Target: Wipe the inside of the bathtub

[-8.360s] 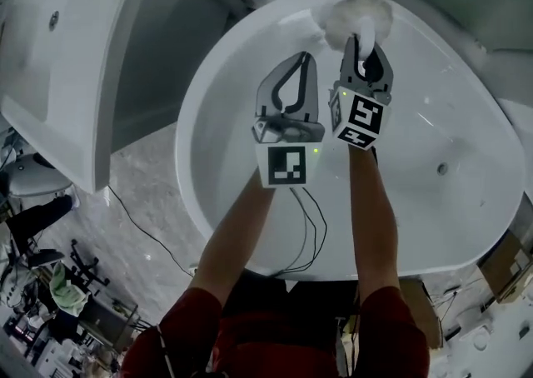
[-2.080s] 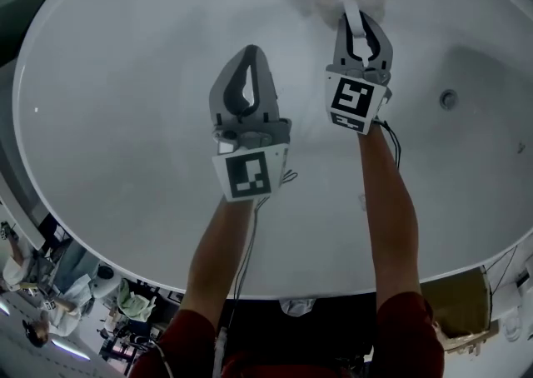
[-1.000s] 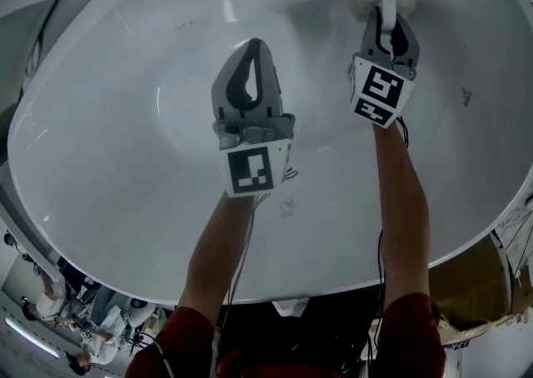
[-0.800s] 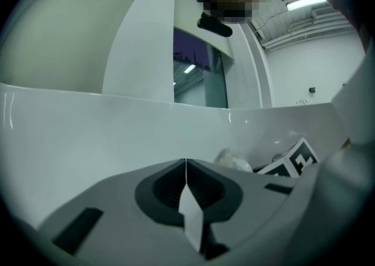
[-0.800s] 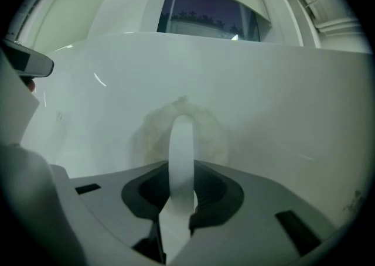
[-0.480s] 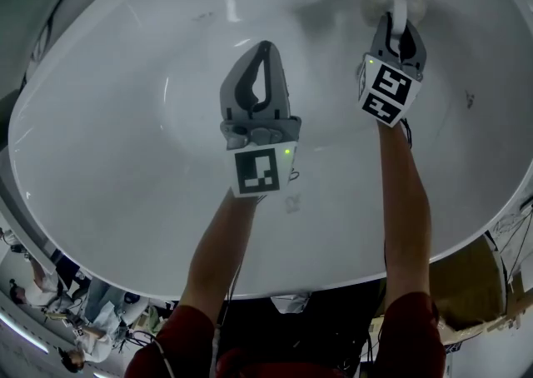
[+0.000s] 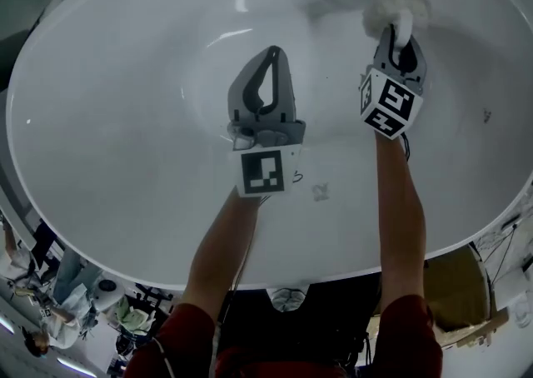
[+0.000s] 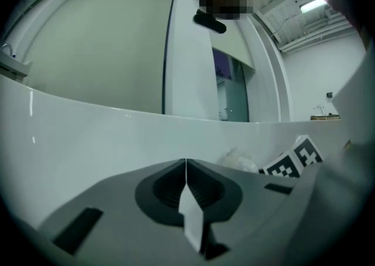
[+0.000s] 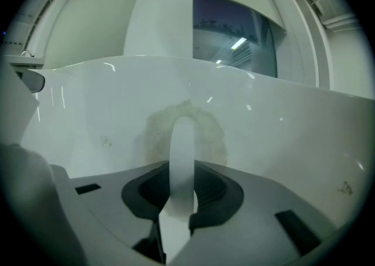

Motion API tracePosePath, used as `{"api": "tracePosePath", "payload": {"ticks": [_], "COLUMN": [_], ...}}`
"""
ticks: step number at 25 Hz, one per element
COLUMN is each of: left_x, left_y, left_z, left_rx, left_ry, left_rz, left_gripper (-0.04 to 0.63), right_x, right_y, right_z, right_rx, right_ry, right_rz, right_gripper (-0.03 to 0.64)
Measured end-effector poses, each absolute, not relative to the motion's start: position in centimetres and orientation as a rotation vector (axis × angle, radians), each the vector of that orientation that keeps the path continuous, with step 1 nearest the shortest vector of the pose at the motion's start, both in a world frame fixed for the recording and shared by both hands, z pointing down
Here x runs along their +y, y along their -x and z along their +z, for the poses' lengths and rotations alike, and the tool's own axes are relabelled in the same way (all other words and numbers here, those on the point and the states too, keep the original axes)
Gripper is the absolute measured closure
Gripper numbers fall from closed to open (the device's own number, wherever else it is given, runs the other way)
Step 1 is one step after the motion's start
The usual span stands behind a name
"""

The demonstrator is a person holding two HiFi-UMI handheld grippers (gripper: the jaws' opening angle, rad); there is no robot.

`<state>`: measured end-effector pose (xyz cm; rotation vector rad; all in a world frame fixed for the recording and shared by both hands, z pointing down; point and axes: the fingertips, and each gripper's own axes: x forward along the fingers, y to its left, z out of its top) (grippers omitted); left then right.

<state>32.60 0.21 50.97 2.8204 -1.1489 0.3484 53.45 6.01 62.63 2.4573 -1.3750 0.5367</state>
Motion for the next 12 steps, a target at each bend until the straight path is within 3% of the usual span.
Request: {"api": "tracePosePath", "payload": {"ticks": [7,12], "left_x": [-4.6,-6.0], "left_y": [-14.3,-8.0], "left_z": [49.5,48.8], "left_rx": [-1.346,-1.473], "left_ry": [-2.744,-2.652], "left_rz": [0.354,0.354], "left_gripper": [0.578,0.579], "right_x": [-1.7,-4.9], "right_y": [-34.7,-27.6], "right_z": [61.7,61.0], "right_rx": [-1.556,-1.671], "right_ry": [-2.352,-2.266], "right_rz": [0.537,0.545], "right_gripper": [0.526,0.525]}}
